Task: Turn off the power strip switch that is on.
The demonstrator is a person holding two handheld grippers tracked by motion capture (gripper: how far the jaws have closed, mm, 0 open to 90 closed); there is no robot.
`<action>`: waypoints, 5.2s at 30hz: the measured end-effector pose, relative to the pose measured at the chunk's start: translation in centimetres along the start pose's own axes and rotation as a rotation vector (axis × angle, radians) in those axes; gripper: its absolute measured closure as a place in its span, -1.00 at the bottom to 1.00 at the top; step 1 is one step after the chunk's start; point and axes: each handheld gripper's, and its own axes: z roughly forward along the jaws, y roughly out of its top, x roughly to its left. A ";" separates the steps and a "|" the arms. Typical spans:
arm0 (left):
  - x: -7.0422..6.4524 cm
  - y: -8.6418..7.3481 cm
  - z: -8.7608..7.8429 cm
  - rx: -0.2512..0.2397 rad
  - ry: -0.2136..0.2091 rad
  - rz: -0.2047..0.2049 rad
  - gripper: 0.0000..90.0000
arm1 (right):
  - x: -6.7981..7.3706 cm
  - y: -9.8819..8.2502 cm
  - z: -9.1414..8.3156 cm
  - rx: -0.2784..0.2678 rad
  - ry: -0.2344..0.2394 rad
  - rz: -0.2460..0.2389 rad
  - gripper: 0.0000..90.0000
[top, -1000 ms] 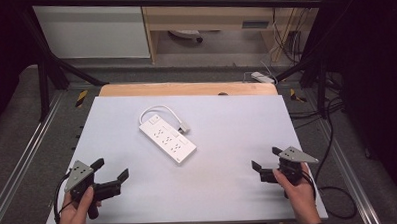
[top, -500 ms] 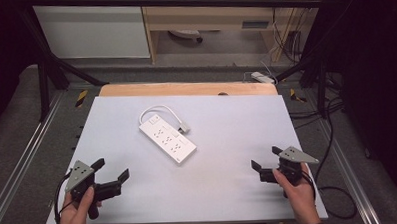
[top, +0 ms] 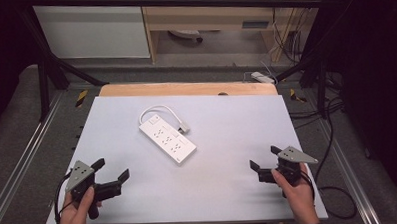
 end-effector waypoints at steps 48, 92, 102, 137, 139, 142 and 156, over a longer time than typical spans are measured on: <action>-0.2 0.0 0.1 0.011 -0.010 0.016 -0.90 | 1.3 0.4 1.0 0.030 0.051 -0.020 -0.93; -0.2 -0.1 0.1 0.014 -0.015 0.024 -0.90 | 6.0 4.7 7.0 0.092 0.166 -0.090 -0.94; -0.2 -0.1 0.1 0.013 -0.015 0.022 -0.90 | 6.3 5.3 7.3 0.088 0.167 -0.091 -0.94; -0.3 -0.1 0.1 0.010 -0.017 0.022 -0.90 | 7.7 6.7 9.0 0.094 0.181 -0.103 -0.94; -0.3 -0.1 0.1 0.009 -0.016 0.023 -0.90 | 7.9 6.8 9.2 0.095 0.183 -0.105 -0.94; -0.3 0.0 0.1 0.009 -0.015 0.024 -0.90 | 8.1 6.8 9.5 0.100 0.185 -0.103 -0.94; -0.3 0.0 0.1 0.010 -0.016 0.025 -0.90 | 9.4 7.2 10.8 0.110 0.199 -0.098 -0.93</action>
